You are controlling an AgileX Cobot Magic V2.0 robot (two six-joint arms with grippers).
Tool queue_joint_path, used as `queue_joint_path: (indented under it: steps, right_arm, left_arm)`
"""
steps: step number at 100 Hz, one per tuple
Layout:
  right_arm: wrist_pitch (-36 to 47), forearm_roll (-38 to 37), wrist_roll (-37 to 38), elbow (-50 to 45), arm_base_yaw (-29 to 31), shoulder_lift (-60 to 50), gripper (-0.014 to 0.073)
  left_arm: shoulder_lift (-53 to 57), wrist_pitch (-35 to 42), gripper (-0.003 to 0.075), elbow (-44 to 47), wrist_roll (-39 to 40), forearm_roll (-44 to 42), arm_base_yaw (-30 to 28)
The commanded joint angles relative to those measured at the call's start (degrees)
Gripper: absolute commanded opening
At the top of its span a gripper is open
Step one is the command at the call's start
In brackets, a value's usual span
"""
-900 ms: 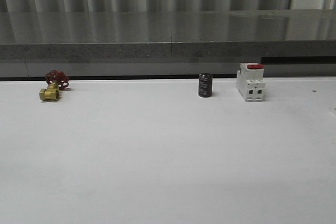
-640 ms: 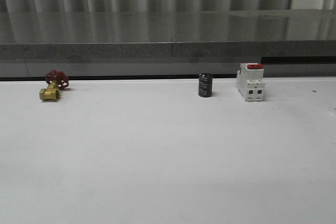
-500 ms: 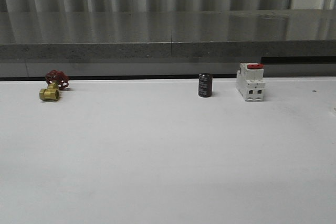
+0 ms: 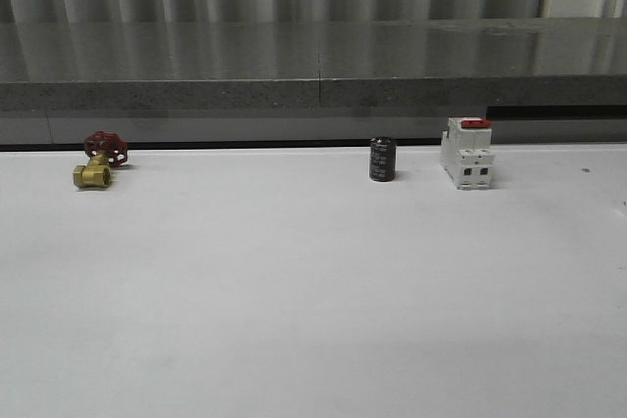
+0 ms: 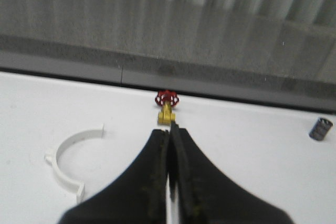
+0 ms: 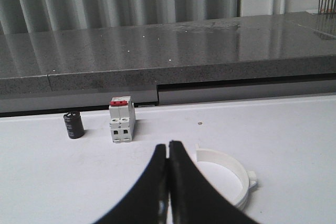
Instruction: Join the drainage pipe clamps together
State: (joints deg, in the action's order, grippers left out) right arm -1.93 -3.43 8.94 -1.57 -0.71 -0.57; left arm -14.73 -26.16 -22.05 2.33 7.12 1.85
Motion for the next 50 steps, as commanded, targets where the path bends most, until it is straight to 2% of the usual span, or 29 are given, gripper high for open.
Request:
queue_joint_path:
  steps: [1,6,20,50]
  right_arm:
    - [4.8,-0.3,-0.2,1.0,0.4,-0.8,-0.0067]
    - [4.8,-0.3,-0.2,1.0,0.4,-0.8,-0.0067]
    - [4.8,-0.3,-0.2,1.0,0.4,-0.8,-0.0067]
    - [4.8,-0.3,-0.2,1.0,0.4,-0.8,-0.0067]
  left_arm:
    - [-8.0,-5.3,-0.0021,-8.9,0.1,0.1,0.1]
    - [-11.9,-9.5,-0.0021,-12.0,0.1,-0.1,0.1]
    - [-21.1,-14.7,-0.0021,-18.2,0.1,-0.1,0.1]
    - [-30.4,-15.1,-0.0019,-19.8,0.1,-0.2,0.1]
